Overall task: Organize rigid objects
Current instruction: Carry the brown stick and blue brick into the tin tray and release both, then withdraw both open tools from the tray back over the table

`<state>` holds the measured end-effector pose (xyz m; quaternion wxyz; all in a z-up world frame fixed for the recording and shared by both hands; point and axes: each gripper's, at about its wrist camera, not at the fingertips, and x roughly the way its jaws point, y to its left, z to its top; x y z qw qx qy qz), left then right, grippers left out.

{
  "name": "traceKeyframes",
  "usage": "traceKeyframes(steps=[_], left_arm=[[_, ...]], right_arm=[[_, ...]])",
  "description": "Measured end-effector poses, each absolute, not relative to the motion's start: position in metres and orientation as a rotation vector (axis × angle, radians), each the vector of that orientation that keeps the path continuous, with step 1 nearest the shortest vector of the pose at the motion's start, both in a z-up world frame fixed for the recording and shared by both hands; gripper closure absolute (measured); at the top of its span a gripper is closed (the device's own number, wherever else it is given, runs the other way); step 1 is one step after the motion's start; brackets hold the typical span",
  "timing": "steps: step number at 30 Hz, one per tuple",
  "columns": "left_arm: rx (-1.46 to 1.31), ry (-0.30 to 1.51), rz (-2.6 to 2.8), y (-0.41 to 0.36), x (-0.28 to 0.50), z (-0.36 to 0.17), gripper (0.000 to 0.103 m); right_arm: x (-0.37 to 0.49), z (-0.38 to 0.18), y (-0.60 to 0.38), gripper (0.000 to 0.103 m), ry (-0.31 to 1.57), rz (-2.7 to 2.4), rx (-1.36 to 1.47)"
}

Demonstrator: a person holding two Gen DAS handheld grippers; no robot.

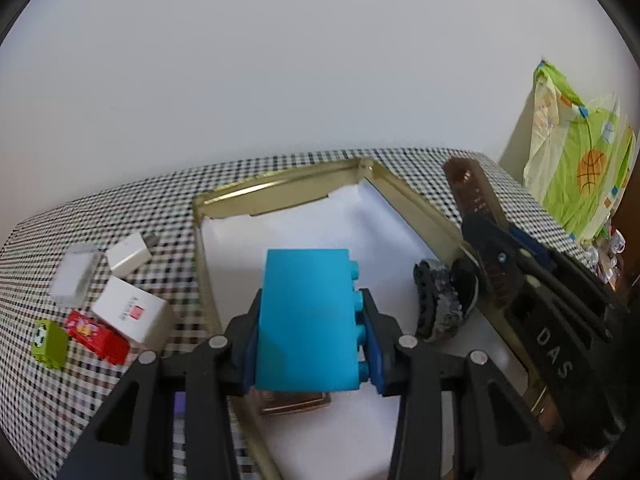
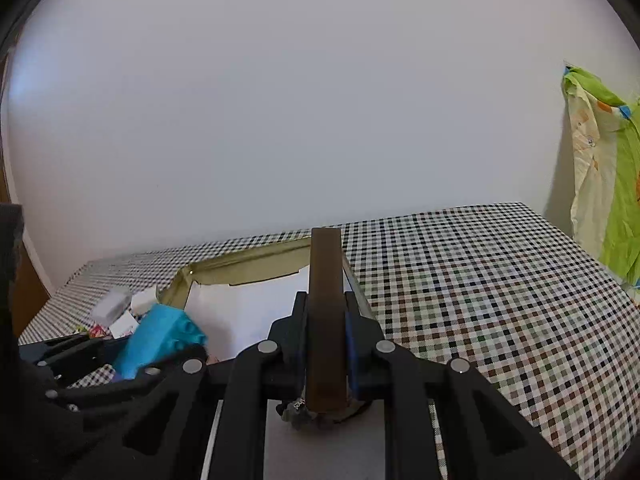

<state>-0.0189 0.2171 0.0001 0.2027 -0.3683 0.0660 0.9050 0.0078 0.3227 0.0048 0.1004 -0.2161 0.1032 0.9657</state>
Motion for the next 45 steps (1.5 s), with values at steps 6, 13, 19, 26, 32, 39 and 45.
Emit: traceKeyframes(steps=[6, 13, 19, 26, 32, 39, 45], left_arm=[[-1.031, 0.236, 2.545, 0.226, -0.017, 0.001, 0.062], [-1.052, 0.311, 2.554, 0.232, -0.018, -0.001, 0.062], [-1.098, 0.338, 2.544, 0.234, -0.023, -0.004, 0.062], [-1.128, 0.377, 2.548, 0.236, -0.024, -0.004, 0.048], [-1.033, 0.36, 2.572, 0.231, -0.014, 0.006, 0.008], [-0.859, 0.33, 2.652, 0.217, 0.002, 0.022, 0.001], [-0.788, 0.268, 2.783, 0.174, 0.003, 0.026, 0.001]], right_arm=[[-0.006, 0.002, 0.328, 0.085, 0.257, 2.853, -0.685], [-0.006, -0.002, 0.333, 0.085, 0.278, 2.856, -0.71], [-0.006, -0.003, 0.332, 0.085, 0.298, 2.859, -0.725], [-0.009, -0.003, 0.333, 0.085, 0.337, 2.875, -0.729], [-0.002, 0.001, 0.339, 0.052, 0.395, 2.873, -0.654], [0.021, 0.015, 0.335, 0.027, 0.316, 2.824, -0.403], [0.033, 0.018, 0.351, 0.027, 0.34, 2.686, -0.323]])
